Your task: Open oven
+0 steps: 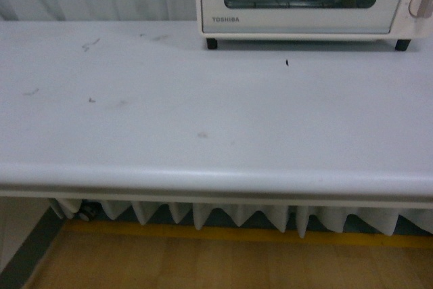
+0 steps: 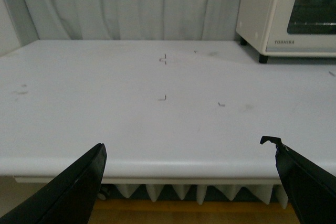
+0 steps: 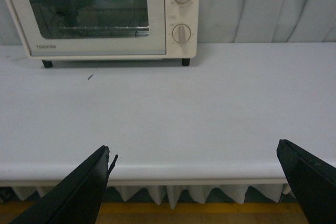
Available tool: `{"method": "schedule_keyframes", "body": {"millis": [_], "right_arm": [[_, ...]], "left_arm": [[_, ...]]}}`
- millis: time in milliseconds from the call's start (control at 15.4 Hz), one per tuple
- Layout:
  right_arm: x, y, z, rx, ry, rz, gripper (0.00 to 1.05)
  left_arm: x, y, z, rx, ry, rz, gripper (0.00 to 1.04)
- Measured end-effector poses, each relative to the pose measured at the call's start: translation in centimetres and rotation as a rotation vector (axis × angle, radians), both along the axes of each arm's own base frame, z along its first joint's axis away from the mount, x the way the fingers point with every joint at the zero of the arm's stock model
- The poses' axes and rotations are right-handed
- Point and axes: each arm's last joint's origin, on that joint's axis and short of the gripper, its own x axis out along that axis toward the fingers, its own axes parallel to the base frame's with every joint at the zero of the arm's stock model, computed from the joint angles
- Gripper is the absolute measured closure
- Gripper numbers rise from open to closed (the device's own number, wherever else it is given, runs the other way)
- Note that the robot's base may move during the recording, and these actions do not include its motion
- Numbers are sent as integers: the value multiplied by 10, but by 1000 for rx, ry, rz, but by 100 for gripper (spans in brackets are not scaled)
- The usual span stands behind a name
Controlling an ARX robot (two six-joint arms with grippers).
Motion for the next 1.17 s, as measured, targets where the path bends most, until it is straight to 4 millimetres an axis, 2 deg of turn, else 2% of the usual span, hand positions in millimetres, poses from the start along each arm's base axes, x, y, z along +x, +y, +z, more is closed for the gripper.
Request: {"method": "schedule_keyframes", "body": {"millis": [1172], "right_arm": [[0, 0, 0, 0, 0, 0, 6]], "left_arm": [[0, 0, 0, -2, 0, -1, 7]]}}
